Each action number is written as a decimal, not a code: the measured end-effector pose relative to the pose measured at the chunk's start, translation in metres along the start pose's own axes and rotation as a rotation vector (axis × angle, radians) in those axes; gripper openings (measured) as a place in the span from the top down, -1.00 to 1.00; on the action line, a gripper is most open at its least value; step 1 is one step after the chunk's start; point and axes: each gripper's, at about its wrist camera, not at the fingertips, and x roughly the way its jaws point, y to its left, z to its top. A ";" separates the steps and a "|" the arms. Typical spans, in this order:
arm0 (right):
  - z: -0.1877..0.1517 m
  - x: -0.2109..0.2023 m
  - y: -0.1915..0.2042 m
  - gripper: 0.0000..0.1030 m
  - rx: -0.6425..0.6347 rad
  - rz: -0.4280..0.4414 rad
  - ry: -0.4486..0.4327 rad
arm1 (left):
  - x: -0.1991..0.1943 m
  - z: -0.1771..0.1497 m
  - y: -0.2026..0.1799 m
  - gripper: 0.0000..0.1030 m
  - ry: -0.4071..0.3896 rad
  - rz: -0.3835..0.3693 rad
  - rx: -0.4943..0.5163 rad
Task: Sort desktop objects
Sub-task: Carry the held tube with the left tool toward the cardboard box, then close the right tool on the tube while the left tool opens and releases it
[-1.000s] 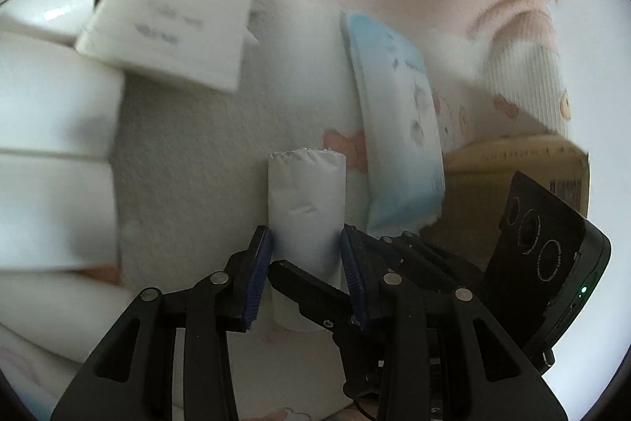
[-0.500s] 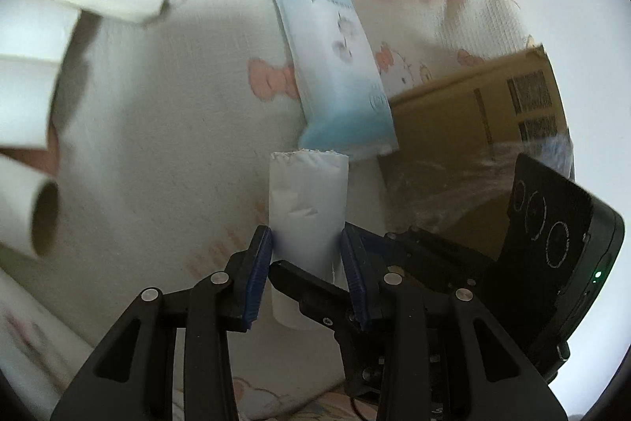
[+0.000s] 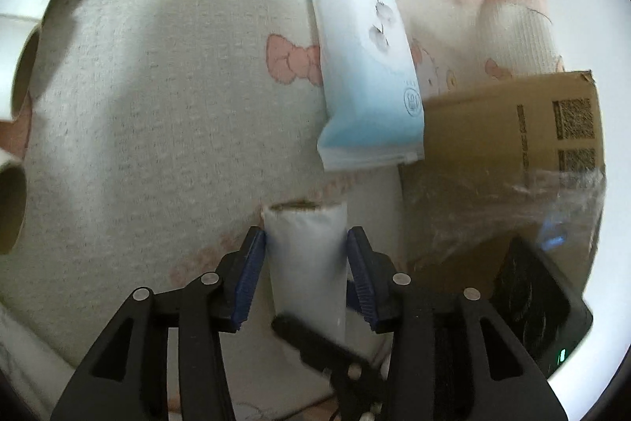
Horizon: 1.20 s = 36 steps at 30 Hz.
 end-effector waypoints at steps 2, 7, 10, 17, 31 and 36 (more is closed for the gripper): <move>-0.001 0.000 0.001 0.16 -0.005 -0.009 -0.004 | 0.000 -0.002 -0.004 0.08 -0.011 0.017 0.022; -0.003 0.000 -0.009 0.16 0.049 0.046 -0.014 | 0.005 -0.006 -0.021 0.08 -0.011 0.040 0.063; -0.004 0.002 -0.011 0.15 0.053 0.059 -0.022 | 0.008 -0.006 -0.022 0.07 0.006 0.032 0.051; -0.015 0.000 -0.034 0.15 0.169 0.172 -0.081 | 0.022 -0.017 -0.032 0.08 0.043 0.072 0.080; -0.034 -0.016 -0.014 0.12 0.071 0.069 -0.137 | -0.007 -0.049 -0.075 0.10 -0.054 0.157 0.342; -0.040 -0.042 0.007 0.11 0.001 -0.018 -0.239 | -0.035 -0.066 -0.094 0.10 -0.137 0.118 0.398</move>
